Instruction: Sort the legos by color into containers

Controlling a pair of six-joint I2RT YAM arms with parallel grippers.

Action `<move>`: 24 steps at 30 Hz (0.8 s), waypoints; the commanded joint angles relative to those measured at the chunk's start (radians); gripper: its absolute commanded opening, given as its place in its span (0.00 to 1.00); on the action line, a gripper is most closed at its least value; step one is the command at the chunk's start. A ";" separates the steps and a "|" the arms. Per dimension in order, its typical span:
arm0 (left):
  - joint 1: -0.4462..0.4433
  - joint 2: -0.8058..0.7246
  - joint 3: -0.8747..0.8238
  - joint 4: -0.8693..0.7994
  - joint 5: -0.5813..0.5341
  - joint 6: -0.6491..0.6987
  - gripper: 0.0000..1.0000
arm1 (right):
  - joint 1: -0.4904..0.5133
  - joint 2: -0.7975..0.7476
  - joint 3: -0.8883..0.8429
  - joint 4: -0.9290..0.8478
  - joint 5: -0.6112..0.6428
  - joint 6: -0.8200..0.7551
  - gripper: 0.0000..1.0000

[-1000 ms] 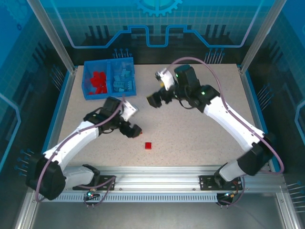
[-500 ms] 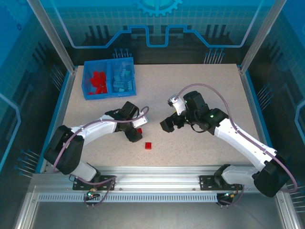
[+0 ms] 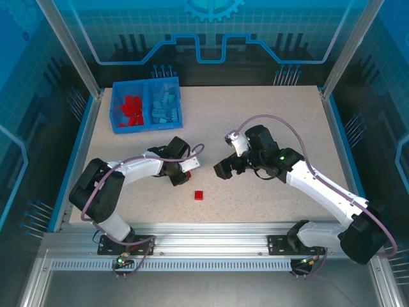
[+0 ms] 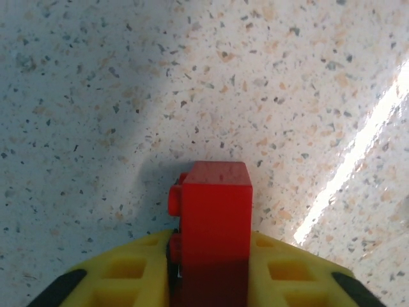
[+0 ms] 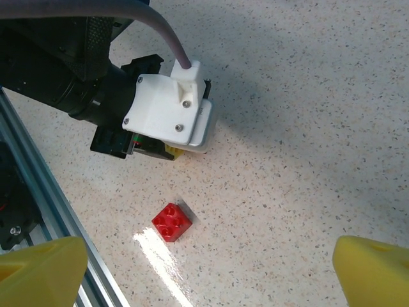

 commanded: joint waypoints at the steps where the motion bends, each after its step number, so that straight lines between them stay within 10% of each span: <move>1: -0.005 -0.037 0.026 -0.012 0.037 -0.007 0.18 | -0.009 0.001 -0.008 0.024 -0.033 0.025 1.00; 14: 0.260 -0.253 0.224 0.056 0.036 -0.380 0.15 | -0.007 -0.008 0.022 0.032 -0.013 0.043 1.00; 24: 0.587 0.033 0.603 -0.129 -0.133 -0.727 0.18 | -0.001 -0.038 0.022 0.022 -0.001 0.066 1.00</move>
